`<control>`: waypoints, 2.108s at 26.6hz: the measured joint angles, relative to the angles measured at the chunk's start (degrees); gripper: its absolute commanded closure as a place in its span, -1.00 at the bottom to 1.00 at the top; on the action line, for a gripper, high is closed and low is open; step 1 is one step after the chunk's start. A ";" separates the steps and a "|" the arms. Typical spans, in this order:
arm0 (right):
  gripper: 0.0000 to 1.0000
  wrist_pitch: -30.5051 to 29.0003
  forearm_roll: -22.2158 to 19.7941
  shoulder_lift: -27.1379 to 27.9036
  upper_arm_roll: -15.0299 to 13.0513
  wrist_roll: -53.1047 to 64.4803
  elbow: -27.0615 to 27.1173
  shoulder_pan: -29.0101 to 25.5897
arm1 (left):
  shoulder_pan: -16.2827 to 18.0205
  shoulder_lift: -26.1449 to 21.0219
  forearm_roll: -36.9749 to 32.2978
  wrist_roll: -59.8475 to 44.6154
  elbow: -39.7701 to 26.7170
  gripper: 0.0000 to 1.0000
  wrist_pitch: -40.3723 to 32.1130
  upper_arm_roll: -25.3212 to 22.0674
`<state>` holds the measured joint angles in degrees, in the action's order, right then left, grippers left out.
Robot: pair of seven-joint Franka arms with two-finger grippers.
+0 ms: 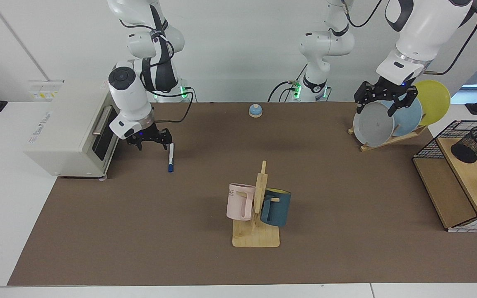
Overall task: Put markers into pen holder
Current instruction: 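Grasp the white marker with the right gripper while the left gripper advances, then lift the marker with the right gripper toward the mugs while the left gripper approaches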
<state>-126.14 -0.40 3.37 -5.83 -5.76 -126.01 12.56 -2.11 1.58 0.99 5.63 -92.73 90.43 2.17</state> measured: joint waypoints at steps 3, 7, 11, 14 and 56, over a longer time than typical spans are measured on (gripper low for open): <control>-1.00 -3.07 1.37 1.07 0.00 0.12 -1.51 0.03 | -0.64 0.17 0.00 0.11 -0.26 -1.00 -0.13 0.10; -1.00 -5.98 1.64 2.28 0.01 0.46 -3.41 0.37 | -1.35 0.55 0.00 2.32 -0.88 -1.00 -0.16 0.90; -1.00 -7.95 1.68 3.45 0.02 0.53 -4.23 0.76 | -1.91 1.06 -0.03 5.52 -1.43 -1.00 -0.15 1.52; -1.00 -8.62 1.75 3.83 0.02 0.53 -4.53 0.98 | -2.09 1.24 -0.03 7.85 -1.65 -1.00 -0.15 2.04; 1.00 7.02 18.36 2.88 0.45 -28.51 11.04 3.05 | -2.92 1.28 0.08 63.34 -3.67 -1.00 2.31 4.62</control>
<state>-119.12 17.96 6.25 -5.37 -34.26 -114.97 15.61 -5.02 2.86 1.07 68.97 -96.39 92.74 6.79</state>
